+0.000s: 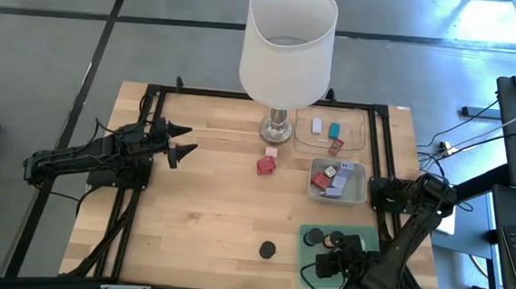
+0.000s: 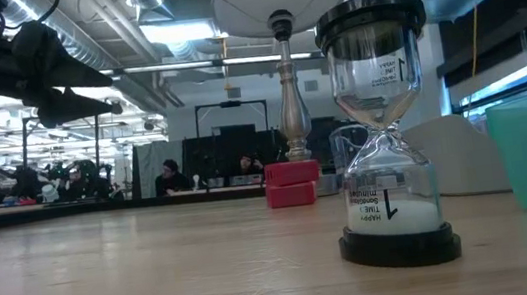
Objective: Pick & Place Office items
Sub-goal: Put the blue hourglass into the light blue bin, then put the white hourglass into the light blue bin
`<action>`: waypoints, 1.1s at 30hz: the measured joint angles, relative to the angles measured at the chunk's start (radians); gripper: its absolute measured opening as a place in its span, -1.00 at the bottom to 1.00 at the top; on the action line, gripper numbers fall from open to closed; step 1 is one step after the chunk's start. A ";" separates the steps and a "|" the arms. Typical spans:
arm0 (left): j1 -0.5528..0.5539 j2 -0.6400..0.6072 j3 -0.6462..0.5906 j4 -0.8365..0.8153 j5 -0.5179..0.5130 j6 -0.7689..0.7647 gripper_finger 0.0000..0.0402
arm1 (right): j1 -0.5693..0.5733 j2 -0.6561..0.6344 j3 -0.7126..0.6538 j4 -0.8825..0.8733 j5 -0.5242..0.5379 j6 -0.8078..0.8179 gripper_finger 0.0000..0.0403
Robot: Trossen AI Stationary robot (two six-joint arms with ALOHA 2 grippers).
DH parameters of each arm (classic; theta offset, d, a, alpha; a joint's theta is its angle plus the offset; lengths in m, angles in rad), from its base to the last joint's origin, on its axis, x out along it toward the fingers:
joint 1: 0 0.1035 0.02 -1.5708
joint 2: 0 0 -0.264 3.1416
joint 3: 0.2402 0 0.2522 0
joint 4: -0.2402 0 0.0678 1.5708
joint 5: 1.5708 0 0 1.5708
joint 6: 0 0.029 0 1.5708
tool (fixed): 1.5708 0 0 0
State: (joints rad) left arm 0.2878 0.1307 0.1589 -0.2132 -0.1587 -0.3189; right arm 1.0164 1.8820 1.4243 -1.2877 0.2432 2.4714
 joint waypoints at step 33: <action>0.000 0.000 0.000 0.000 0.000 0.000 0.73 | -0.258 -0.067 0.259 0.012 0.221 -0.355 0.78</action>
State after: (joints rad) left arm 0.2878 0.1307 0.1589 -0.2134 -0.1585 -0.3191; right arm 0.7586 1.8149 1.6833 -1.2754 0.4642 2.1164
